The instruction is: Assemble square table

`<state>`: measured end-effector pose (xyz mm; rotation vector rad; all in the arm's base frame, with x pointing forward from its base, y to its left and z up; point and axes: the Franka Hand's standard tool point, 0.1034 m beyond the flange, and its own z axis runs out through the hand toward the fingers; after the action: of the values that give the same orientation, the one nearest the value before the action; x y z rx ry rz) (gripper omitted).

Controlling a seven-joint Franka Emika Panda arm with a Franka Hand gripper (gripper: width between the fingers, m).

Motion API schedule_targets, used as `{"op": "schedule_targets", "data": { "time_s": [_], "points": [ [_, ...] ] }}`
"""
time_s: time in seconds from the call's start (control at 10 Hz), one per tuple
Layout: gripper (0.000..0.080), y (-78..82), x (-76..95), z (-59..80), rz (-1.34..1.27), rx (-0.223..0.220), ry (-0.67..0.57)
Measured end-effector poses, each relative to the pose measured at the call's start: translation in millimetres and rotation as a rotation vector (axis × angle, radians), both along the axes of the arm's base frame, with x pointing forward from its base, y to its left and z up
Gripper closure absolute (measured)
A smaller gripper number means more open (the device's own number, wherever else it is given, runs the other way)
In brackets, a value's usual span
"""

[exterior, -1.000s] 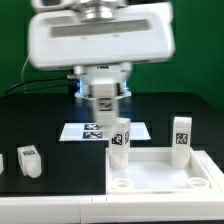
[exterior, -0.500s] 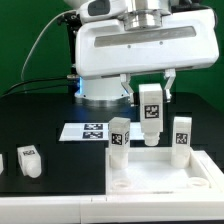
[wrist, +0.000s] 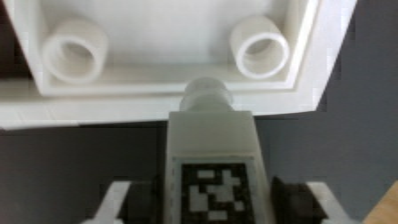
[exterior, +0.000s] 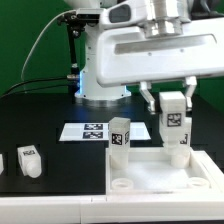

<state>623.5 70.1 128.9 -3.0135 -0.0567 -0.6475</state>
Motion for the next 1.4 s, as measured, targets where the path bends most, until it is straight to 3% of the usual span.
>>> {"op": "schedule_targets", "data": {
  "time_s": [0.3,0.8,1.1,1.4],
  "points": [
    [0.0517,-1.3,-0.3,-2.7,-0.003,0.000,0.002],
    [0.0515,31.6,-3.6,-25.8,0.044,-0.011,-0.029],
    [0.0515,37.7,-9.5,-39.7,0.046,-0.008,-0.007],
    [0.0515,41.4,-4.8,-41.1,0.050,-0.009,-0.022]
  ]
}}
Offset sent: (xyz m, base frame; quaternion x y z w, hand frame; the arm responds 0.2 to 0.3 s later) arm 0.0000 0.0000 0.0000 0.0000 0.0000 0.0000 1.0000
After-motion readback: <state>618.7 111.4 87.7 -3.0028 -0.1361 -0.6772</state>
